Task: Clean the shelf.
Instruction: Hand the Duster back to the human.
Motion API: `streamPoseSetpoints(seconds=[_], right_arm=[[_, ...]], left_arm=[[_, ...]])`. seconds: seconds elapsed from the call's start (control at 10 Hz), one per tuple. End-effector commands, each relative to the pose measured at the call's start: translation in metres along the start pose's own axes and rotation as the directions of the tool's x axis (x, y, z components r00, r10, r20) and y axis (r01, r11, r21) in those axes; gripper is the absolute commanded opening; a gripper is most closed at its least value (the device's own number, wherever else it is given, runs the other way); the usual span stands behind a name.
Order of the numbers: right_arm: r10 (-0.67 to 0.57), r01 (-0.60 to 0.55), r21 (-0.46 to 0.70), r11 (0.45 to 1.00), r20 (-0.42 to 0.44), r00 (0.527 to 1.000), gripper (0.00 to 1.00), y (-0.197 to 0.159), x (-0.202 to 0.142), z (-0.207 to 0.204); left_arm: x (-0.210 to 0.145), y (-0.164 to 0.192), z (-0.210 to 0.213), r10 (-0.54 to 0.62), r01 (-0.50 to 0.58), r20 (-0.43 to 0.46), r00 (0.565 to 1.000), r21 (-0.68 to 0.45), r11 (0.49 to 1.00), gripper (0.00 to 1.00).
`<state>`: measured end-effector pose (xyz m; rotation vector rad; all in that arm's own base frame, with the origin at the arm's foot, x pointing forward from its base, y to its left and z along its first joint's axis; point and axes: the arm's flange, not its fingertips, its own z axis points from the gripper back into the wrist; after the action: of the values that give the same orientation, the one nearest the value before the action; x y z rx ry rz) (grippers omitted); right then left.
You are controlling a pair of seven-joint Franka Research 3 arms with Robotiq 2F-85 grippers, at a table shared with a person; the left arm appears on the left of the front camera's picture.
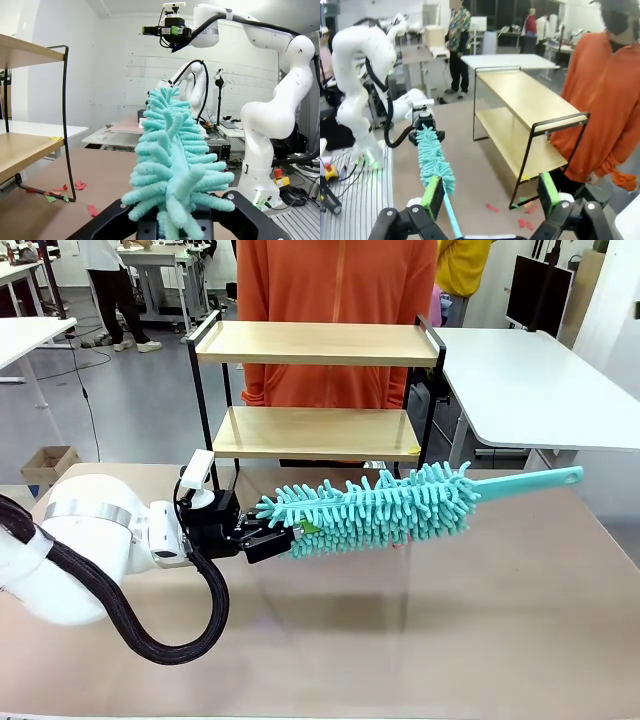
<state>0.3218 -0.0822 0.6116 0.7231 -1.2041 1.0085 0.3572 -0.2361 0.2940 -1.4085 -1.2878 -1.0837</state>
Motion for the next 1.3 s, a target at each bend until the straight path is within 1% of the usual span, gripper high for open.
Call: streamPoseSetpoints(seconds=[0.0,0.1,0.2,0.3,0.6,0.7,0.8,0.9,1.0,1.1,1.2], right_arm=[[0.043,-0.043,0.006,0.999,0.036,0.998,1.00,0.004,-0.011,-0.004],[0.000,0.000,0.000,1.000,0.000,1.000,1.00,0.000,0.000,0.000],[0.000,0.000,0.000,1.000,0.000,1.000,1.00,0.000,0.000,0.000],[0.000,0.000,0.000,1.000,0.000,1.000,1.00,0.000,0.000,0.000],[0.000,0.000,0.000,1.000,0.000,1.000,1.00,0.000,0.000,0.000],[0.000,0.000,0.000,1.000,0.000,1.000,1.00,0.000,0.000,0.000],[0.000,0.000,0.000,1.000,0.000,1.000,1.00,0.000,0.000,0.000],[0.000,0.000,0.000,1.000,0.000,1.000,1.00,0.000,0.000,0.000],[0.000,0.000,0.000,1.000,0.000,1.000,1.00,0.000,0.000,0.000],[0.000,0.000,0.000,1.000,0.000,1.000,1.00,0.000,0.000,0.000],[0.000,0.000,0.000,1.000,0.000,1.000,1.00,0.000,0.000,0.000]], left_arm=[[0.002,0.000,-0.001,-0.007,0.008,0.006,1.000,-0.006,1.000,0.00],[0.002,0.000,-0.001,-0.007,0.008,0.006,1.000,-0.006,1.000,0.00],[0.000,0.000,0.000,0.000,0.000,0.000,1.000,0.000,1.000,0.18],[0.021,-0.001,0.008,0.027,-0.027,0.008,1.000,0.014,1.000,0.18],[0.093,-0.001,0.021,0.014,-0.016,0.033,0.999,0.038,0.999,0.18],[0.122,-0.002,0.028,0.008,-0.010,0.046,0.999,0.058,0.998,0.18],[0.149,-0.007,0.035,0.012,-0.018,0.074,0.997,0.076,0.997,0.18],[0.178,-0.013,0.044,-0.001,-0.008,0.081,0.997,0.111,0.994,0.18],[0.207,-0.020,0.060,-0.033,0.018,0.080,0.996,0.175,0.984,0.18],[0.239,-0.024,0.086,-0.057,0.029,0.102,0.993,0.253,0.967,0.18],[0.260,-0.032,0.112,-0.086,0.046,0.101,0.991,0.347,0.937,0.18]])
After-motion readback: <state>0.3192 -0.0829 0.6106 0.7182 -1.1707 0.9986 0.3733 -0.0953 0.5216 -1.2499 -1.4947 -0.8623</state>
